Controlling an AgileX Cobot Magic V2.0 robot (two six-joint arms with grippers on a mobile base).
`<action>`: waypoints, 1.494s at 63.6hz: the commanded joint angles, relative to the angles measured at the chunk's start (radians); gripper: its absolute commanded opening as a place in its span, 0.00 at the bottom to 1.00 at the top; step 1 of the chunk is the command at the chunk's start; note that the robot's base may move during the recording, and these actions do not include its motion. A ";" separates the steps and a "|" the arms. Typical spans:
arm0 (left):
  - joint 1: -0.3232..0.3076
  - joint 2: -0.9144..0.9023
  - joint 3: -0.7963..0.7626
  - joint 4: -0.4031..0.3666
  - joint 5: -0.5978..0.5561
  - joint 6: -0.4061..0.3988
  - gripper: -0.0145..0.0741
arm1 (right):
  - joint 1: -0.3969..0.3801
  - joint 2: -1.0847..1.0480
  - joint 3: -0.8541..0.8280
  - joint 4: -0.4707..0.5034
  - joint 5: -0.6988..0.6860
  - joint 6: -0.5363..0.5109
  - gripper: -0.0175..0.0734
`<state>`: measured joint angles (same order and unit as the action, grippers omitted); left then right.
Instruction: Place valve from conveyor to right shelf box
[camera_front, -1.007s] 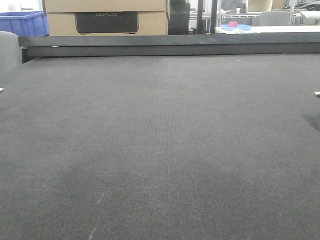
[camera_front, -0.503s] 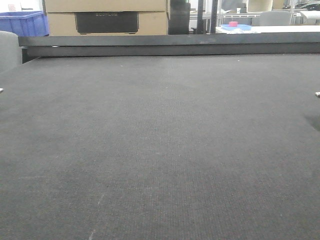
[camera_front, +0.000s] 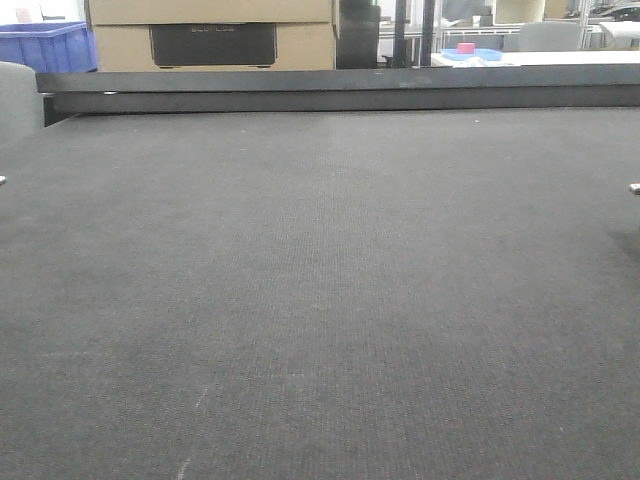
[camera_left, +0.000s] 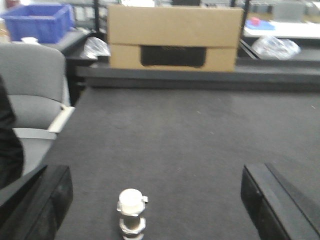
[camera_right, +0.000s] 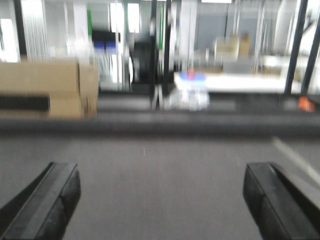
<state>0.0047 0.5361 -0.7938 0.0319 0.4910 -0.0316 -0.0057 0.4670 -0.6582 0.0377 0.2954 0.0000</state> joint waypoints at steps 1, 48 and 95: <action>-0.030 0.010 -0.011 -0.011 0.005 -0.002 0.84 | 0.001 0.103 -0.080 -0.009 0.119 0.000 0.82; -0.053 0.010 -0.011 -0.011 0.008 -0.002 0.84 | 0.089 0.871 -0.604 -0.009 0.830 -0.107 0.82; -0.051 0.010 -0.011 -0.011 0.008 -0.002 0.84 | 0.087 1.229 -0.604 -0.009 0.707 -0.107 0.82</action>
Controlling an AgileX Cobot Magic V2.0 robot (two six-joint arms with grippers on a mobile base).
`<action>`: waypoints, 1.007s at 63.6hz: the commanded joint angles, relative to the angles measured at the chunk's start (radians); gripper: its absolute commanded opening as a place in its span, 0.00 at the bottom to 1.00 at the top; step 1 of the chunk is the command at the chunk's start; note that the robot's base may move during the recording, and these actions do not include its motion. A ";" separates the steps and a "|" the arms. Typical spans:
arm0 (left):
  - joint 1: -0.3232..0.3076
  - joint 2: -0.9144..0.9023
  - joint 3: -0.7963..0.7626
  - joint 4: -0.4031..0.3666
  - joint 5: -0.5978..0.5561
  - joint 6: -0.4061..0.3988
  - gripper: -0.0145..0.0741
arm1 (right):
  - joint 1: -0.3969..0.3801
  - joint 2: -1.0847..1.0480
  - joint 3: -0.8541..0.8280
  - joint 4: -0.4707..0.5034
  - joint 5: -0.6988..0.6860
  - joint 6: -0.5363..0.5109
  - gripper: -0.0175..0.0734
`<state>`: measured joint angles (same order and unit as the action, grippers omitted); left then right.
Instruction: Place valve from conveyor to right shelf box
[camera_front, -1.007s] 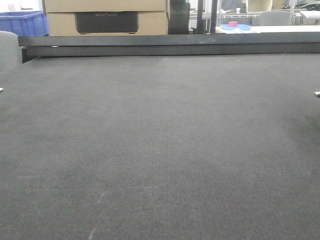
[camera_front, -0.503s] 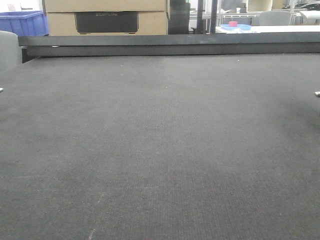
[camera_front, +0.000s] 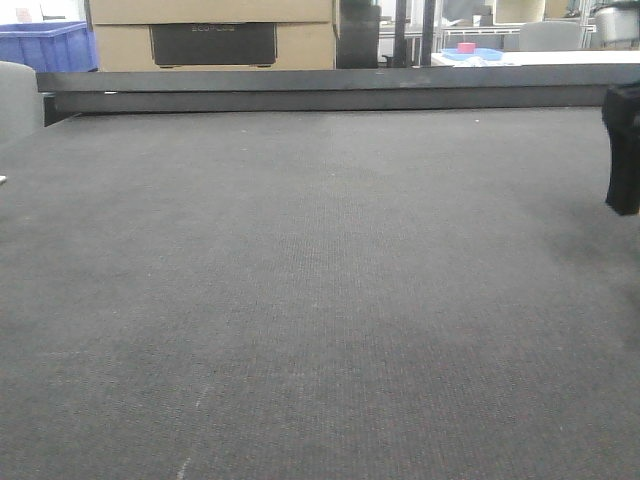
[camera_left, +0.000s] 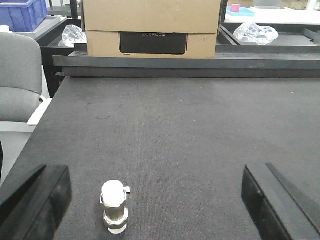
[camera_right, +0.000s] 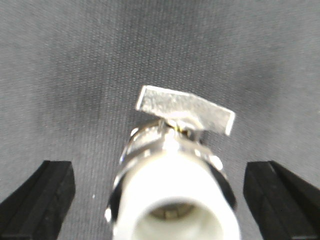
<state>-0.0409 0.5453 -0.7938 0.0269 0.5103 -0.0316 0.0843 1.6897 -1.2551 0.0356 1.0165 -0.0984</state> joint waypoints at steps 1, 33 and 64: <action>-0.006 0.001 -0.011 -0.006 -0.011 -0.002 0.84 | -0.003 0.006 -0.008 -0.007 -0.014 -0.009 0.82; -0.006 0.001 -0.011 -0.006 0.001 -0.002 0.84 | -0.003 -0.023 -0.010 -0.015 -0.031 -0.009 0.02; -0.004 0.263 -0.222 0.009 0.402 -0.002 0.84 | -0.003 -0.372 -0.010 0.031 -0.115 0.019 0.02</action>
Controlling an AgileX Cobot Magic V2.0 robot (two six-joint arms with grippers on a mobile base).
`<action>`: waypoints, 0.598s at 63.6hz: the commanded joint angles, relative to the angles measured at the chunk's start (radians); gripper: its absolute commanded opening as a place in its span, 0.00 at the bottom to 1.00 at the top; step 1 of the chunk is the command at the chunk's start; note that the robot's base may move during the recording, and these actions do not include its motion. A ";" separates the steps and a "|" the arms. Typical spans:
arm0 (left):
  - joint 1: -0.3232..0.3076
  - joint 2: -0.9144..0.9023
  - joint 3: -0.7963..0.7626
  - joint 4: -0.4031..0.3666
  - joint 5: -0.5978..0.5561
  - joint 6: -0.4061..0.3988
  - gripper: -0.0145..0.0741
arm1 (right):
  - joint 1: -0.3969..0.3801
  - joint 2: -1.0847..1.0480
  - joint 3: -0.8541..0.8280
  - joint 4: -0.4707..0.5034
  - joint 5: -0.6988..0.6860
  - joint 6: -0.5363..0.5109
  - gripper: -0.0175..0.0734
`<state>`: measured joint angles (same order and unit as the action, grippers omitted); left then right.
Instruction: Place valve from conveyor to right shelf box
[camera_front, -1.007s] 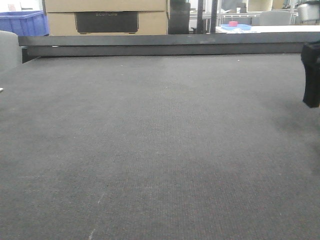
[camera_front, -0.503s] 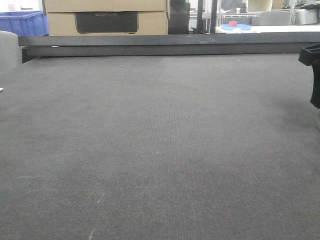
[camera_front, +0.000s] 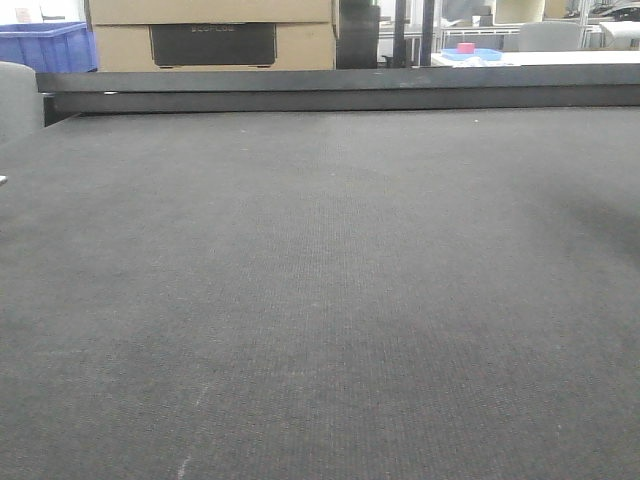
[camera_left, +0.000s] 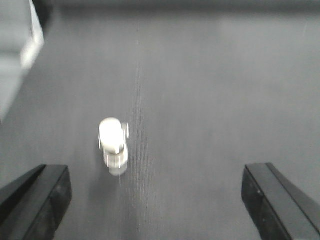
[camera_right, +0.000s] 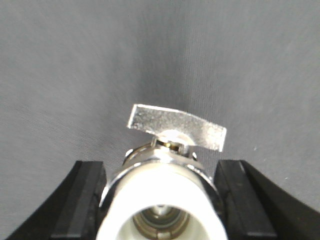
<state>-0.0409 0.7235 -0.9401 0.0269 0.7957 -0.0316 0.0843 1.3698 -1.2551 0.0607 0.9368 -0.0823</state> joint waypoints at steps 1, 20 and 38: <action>-0.004 0.105 -0.092 0.018 0.139 -0.002 0.84 | -0.003 -0.058 -0.010 0.006 -0.035 0.003 0.02; 0.051 0.493 -0.373 0.083 0.345 0.032 0.84 | -0.003 -0.090 -0.006 0.006 -0.024 0.003 0.02; 0.203 0.776 -0.576 -0.140 0.425 0.259 0.84 | -0.003 -0.090 0.037 0.009 -0.032 0.003 0.02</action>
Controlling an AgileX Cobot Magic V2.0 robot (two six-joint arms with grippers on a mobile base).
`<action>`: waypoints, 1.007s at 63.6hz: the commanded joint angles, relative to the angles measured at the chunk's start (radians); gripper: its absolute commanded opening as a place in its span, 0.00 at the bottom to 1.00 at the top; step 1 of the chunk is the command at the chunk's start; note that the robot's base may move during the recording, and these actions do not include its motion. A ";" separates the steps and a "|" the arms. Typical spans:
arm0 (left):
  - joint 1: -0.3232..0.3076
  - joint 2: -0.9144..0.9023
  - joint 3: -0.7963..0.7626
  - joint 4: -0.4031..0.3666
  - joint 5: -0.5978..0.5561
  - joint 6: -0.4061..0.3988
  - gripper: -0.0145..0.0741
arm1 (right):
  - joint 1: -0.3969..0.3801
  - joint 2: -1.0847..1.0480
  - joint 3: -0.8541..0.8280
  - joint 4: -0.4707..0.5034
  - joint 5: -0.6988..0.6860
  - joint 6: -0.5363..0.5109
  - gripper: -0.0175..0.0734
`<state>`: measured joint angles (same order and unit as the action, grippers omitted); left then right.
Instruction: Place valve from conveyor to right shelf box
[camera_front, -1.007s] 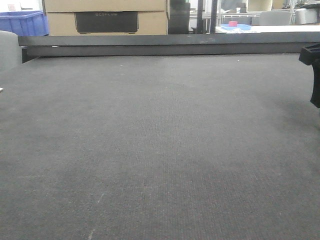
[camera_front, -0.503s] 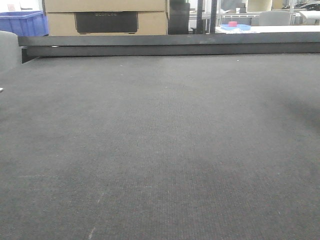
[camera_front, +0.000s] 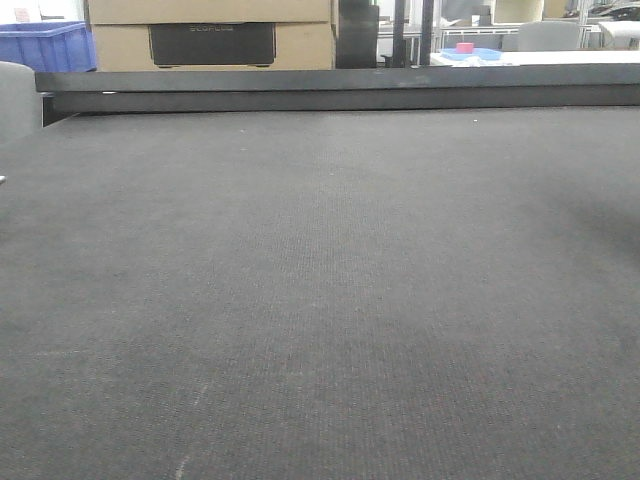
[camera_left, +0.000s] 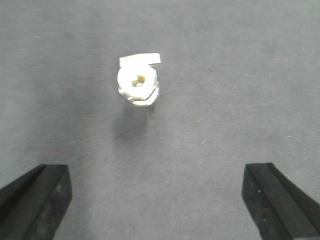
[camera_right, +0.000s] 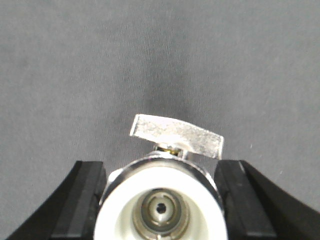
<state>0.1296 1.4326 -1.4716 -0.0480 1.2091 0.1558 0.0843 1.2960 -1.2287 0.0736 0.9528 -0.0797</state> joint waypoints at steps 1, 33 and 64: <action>0.035 0.078 -0.050 -0.066 0.012 0.074 0.84 | -0.003 -0.016 0.012 -0.004 -0.048 0.000 0.02; 0.037 0.383 -0.079 -0.028 -0.139 0.098 0.84 | -0.003 -0.016 0.033 0.001 -0.066 0.000 0.02; 0.037 0.489 -0.079 -0.028 -0.229 0.098 0.84 | -0.003 -0.016 0.033 0.003 -0.070 0.000 0.02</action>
<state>0.1630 1.9205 -1.5410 -0.0727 0.9998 0.2504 0.0843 1.2960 -1.1885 0.0788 0.9313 -0.0797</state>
